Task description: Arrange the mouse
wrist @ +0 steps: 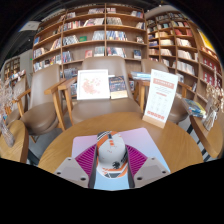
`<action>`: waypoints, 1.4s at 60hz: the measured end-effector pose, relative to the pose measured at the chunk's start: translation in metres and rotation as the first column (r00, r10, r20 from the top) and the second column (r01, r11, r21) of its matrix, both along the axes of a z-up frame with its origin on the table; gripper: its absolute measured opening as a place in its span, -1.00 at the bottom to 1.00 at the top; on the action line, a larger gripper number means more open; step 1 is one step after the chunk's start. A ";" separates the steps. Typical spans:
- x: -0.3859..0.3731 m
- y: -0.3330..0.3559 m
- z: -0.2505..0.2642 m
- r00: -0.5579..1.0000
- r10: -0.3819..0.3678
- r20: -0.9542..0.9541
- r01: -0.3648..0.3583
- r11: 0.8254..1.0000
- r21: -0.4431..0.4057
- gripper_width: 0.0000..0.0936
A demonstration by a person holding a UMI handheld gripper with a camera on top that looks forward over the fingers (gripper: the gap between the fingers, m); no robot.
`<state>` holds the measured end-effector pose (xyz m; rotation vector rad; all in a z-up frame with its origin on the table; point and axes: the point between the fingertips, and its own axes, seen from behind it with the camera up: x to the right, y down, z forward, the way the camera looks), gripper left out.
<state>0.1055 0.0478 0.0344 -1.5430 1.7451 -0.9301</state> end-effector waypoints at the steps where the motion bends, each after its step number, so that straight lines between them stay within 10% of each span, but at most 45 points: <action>1: 0.001 -0.002 -0.005 1.000 -0.001 -0.009 0.001 1.000 -0.003 -0.04; 15: -0.002 -0.013 -0.040 1.000 -0.010 -0.014 0.010 0.999 -0.031 0.10; 23: -0.007 -0.013 -0.027 1.000 0.005 0.013 -0.004 0.997 -0.076 0.87; 49: -0.210 -0.011 0.085 0.994 0.055 0.092 -0.055 0.998 -0.009 0.84; 84: -0.361 -0.037 0.098 0.994 0.075 0.079 -0.070 0.995 -0.067 0.83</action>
